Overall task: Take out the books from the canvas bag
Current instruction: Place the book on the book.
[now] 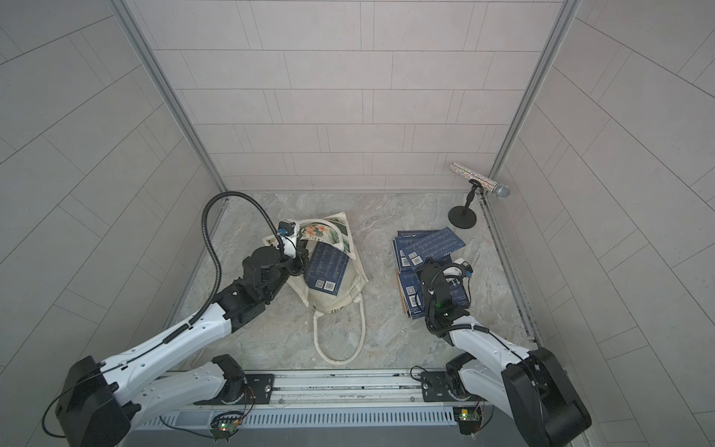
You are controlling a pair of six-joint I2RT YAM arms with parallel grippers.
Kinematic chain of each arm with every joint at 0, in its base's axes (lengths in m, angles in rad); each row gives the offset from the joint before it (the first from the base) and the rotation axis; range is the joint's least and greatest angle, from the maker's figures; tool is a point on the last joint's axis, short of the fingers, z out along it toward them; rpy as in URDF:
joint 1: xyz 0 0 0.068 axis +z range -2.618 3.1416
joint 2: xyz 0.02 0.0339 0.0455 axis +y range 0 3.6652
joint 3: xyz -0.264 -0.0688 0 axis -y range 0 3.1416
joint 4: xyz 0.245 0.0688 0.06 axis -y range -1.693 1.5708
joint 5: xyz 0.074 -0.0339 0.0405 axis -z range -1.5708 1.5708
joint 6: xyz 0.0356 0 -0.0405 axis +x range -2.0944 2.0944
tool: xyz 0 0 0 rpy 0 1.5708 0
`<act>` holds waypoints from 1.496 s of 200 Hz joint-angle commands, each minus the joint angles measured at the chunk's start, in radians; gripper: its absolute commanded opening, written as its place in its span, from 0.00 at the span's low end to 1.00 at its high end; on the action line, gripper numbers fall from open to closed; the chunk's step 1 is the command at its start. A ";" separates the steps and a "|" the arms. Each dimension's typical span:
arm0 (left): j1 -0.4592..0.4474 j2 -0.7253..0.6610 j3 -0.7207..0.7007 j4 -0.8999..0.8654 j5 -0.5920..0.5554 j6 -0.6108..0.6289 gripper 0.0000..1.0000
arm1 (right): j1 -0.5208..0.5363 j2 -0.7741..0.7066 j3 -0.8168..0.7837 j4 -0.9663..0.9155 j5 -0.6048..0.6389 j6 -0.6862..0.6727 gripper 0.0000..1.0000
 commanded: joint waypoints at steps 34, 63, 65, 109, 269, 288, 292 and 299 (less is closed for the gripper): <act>0.004 -0.017 0.038 0.047 0.016 -0.010 0.00 | 0.004 0.112 0.059 0.074 -0.025 0.118 0.03; 0.004 -0.011 0.039 0.047 0.025 -0.012 0.00 | 0.017 0.137 0.085 0.014 -0.015 0.175 0.09; 0.003 -0.011 0.039 0.047 0.025 -0.012 0.00 | 0.019 0.139 0.086 0.016 -0.015 0.179 0.09; 0.003 -0.011 0.041 0.045 0.029 -0.010 0.00 | 0.029 0.178 0.106 0.039 -0.059 0.217 0.26; 0.005 -0.022 0.035 0.063 0.089 -0.021 0.00 | 0.120 -0.218 0.153 -0.412 -0.138 -0.014 0.61; 0.005 -0.033 0.027 0.076 0.083 -0.020 0.00 | 0.253 -0.207 0.179 -0.430 -0.129 -0.091 0.61; 0.005 -0.035 0.027 0.076 0.081 -0.020 0.00 | 0.286 -0.205 0.184 -0.441 -0.112 -0.106 0.61; 0.005 -0.036 0.026 0.076 0.079 -0.018 0.00 | 0.349 -0.203 0.188 -0.458 -0.070 -0.128 0.61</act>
